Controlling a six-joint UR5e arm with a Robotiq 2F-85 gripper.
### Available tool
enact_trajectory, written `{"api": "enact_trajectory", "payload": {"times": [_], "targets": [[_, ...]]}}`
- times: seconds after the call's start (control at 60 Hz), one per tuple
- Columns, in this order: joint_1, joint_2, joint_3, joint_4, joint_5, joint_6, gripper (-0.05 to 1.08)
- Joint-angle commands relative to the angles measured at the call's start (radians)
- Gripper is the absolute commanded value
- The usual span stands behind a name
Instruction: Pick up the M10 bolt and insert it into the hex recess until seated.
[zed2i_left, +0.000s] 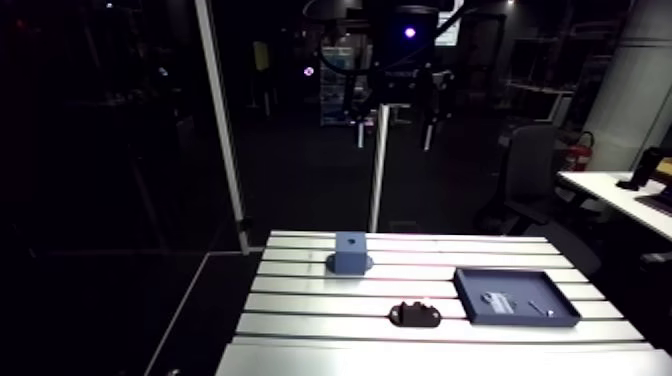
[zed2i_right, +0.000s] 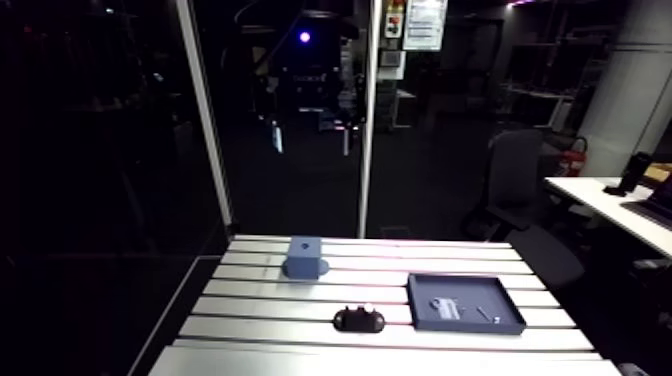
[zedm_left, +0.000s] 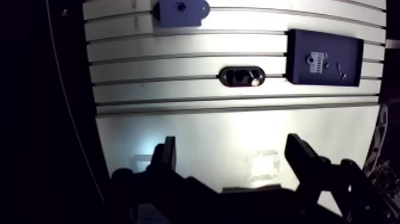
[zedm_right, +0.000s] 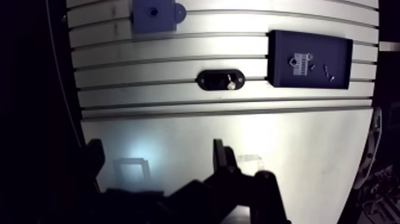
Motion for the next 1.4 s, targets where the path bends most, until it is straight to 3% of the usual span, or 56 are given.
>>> {"api": "enact_trajectory", "payload": {"times": [0.017, 0.75, 0.783, 0.817, 0.867, 0.9, 1.1, 1.4], "targets": [[0.074, -0.077, 0.063, 0.009, -0.003, -0.009, 0.01], [0.071, -0.086, 0.077, 0.005, -0.006, -0.009, 0.01], [0.069, -0.086, 0.078, 0.005, -0.010, -0.009, 0.01], [0.062, -0.086, 0.085, -0.001, -0.030, -0.012, 0.01], [0.059, -0.086, 0.096, -0.002, -0.046, -0.032, 0.01], [0.057, -0.088, 0.102, -0.003, -0.049, -0.045, 0.01], [0.013, -0.088, 0.174, -0.108, -0.051, -0.125, 0.01], [-0.061, -0.092, 0.317, -0.300, -0.034, -0.233, 0.01]]}}
